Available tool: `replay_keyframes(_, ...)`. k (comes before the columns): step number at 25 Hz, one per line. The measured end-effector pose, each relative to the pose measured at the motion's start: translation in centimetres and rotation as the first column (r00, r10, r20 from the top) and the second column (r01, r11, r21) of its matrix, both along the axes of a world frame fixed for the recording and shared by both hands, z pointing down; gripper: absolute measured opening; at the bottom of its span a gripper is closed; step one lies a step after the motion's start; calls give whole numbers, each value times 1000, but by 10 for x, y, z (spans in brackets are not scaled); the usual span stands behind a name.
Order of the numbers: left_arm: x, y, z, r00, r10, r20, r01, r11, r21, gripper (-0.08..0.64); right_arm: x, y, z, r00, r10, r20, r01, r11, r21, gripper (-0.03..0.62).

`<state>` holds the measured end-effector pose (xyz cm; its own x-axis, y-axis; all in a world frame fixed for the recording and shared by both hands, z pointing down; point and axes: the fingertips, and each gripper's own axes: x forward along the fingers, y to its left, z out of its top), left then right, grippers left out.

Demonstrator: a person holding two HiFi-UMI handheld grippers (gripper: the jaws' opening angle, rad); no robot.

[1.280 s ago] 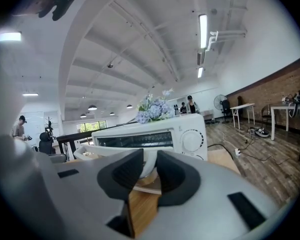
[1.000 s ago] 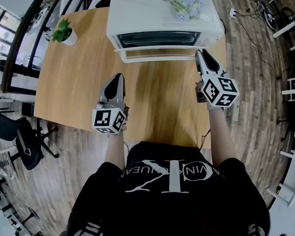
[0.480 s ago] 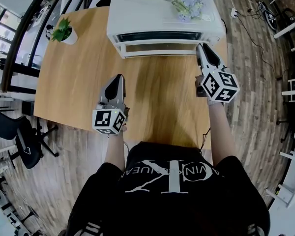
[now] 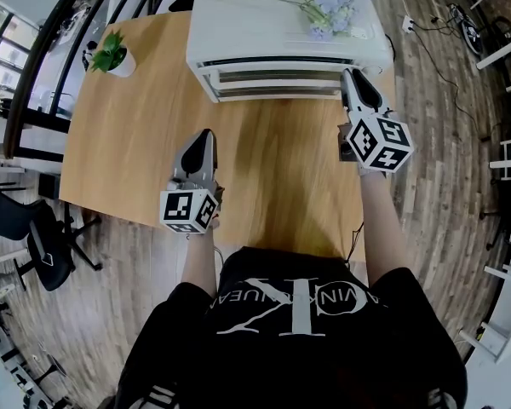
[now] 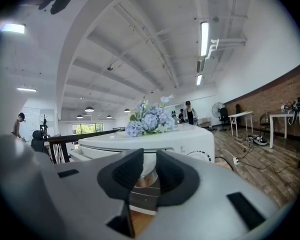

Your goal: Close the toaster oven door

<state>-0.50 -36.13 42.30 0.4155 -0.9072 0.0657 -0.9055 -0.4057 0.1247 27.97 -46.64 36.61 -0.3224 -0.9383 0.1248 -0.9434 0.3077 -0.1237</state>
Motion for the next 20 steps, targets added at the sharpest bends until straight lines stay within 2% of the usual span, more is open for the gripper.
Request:
replay_keyframes(16, -3, 3, 5, 1000, -14, 8, 14, 1000, -16, 11, 1, -14, -5, 1000, 9, 7, -9, 999, 33, 74)
replay_keyframes(20, -5, 5, 5, 1000, -20, 11, 20, 1000, -17, 11, -2, -13, -7, 999, -9, -33, 11, 998, 68, 74)
